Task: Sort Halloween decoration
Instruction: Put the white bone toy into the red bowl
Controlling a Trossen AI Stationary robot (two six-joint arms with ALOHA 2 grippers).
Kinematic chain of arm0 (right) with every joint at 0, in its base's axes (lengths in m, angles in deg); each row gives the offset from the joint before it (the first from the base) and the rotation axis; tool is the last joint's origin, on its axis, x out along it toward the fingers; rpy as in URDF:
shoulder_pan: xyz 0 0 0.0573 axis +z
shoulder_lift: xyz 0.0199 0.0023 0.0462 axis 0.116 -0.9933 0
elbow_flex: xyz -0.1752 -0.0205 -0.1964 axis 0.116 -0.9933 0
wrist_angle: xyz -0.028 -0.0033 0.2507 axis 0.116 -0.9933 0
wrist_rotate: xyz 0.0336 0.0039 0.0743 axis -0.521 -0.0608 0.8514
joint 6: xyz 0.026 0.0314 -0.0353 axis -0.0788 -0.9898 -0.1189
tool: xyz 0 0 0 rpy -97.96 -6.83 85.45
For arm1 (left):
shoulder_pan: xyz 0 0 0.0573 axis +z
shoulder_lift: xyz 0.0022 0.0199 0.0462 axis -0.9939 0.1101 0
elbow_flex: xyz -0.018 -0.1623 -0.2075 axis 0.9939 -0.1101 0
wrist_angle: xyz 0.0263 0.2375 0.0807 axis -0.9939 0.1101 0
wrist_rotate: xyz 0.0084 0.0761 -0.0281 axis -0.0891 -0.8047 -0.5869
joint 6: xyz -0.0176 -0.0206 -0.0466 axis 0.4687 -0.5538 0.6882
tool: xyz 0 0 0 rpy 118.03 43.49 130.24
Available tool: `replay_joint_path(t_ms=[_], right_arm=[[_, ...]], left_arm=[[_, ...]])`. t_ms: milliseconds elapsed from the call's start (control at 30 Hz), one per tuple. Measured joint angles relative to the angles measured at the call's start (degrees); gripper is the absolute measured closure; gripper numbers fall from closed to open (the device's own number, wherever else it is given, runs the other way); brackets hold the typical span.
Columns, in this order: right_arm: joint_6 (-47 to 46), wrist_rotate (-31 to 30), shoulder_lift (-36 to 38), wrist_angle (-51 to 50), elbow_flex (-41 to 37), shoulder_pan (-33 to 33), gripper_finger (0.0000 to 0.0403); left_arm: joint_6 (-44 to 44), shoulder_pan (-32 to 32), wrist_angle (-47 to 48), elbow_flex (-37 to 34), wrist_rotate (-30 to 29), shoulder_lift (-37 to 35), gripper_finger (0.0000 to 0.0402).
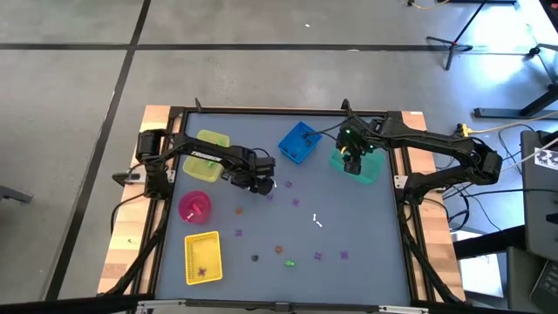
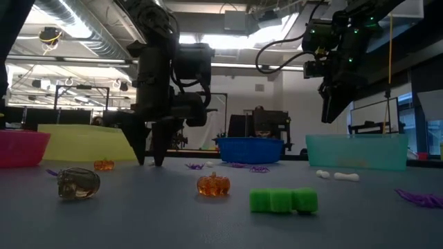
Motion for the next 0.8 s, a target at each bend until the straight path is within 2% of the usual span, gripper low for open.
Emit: replay_joint_path(t_ms=[400, 800], right_arm=[[0.0, 0.0, 0.0, 0.0, 0.0, 0.0, 0.0194], [0.0, 0.0, 0.0, 0.0, 0.0, 0.0, 0.0194]], left_arm=[[-0.1, 0.0, 0.2, -0.1, 0.9, -0.2, 0.0241], [-0.1, 0.0, 0.0, -0.1, 1.5, -0.1, 0.0304]])
